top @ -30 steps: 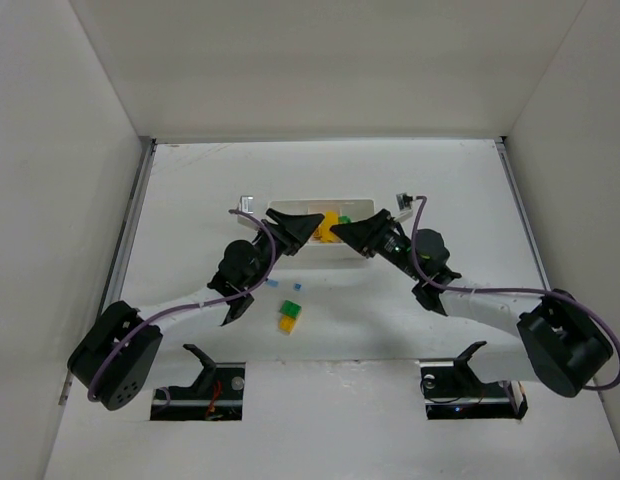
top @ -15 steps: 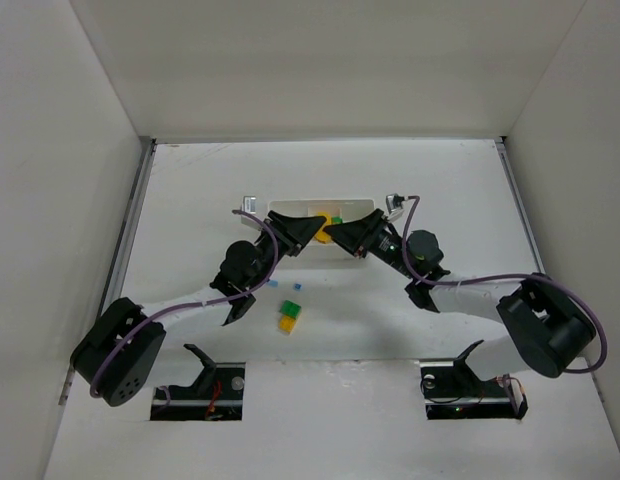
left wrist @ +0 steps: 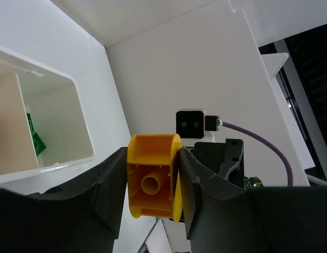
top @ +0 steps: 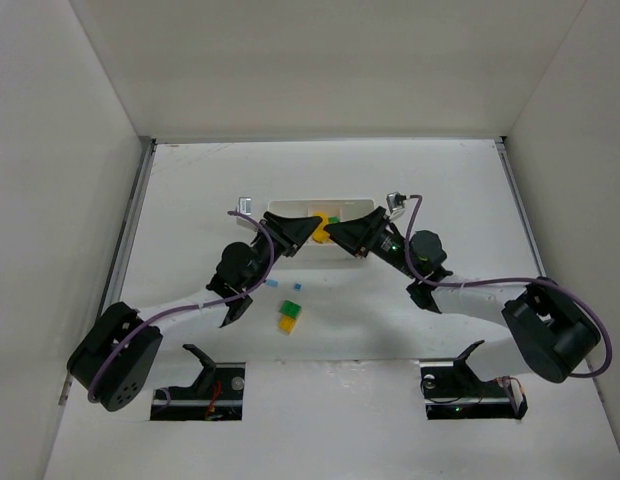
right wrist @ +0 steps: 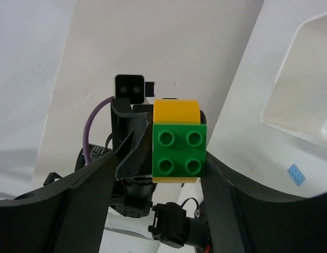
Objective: Sort the legos into containers by color
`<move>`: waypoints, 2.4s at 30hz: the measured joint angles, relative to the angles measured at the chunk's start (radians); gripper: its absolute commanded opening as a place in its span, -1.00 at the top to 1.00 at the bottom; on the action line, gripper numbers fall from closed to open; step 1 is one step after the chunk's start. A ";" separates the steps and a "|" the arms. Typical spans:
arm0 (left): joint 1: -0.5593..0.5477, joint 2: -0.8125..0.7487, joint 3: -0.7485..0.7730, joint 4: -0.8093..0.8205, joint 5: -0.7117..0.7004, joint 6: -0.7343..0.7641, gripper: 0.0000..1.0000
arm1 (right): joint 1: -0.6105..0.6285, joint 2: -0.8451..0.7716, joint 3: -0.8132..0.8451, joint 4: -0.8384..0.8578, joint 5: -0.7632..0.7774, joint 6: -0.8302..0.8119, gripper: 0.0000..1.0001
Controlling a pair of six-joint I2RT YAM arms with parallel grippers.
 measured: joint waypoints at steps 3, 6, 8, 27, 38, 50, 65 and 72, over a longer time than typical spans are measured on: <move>0.001 -0.007 -0.003 0.000 0.003 -0.004 0.63 | -0.006 -0.006 -0.001 -0.006 -0.003 -0.011 -0.21; 0.001 -0.012 -0.004 -0.003 0.006 -0.004 0.63 | -0.012 -0.006 -0.001 -0.019 -0.003 -0.017 -0.13; 0.001 -0.012 -0.004 -0.005 0.008 -0.004 0.63 | -0.014 -0.006 -0.002 -0.024 -0.003 -0.019 -0.13; 0.008 -0.020 -0.020 -0.026 0.019 -0.003 0.64 | -0.039 -0.006 -0.031 -0.024 0.043 -0.035 0.42; 0.045 -0.045 -0.057 -0.034 0.037 -0.002 0.64 | -0.148 -0.110 -0.076 -0.087 0.027 -0.058 0.45; 0.060 -0.039 -0.058 -0.035 0.031 0.003 0.64 | -0.167 -0.169 0.001 -0.455 0.188 -0.304 0.34; 0.060 0.050 0.057 -0.129 0.037 0.096 0.63 | -0.081 -0.026 0.221 -0.760 0.488 -0.608 -0.25; 0.061 0.121 0.159 -0.220 0.029 0.190 0.62 | -0.081 -0.064 0.211 -0.778 0.497 -0.624 -0.13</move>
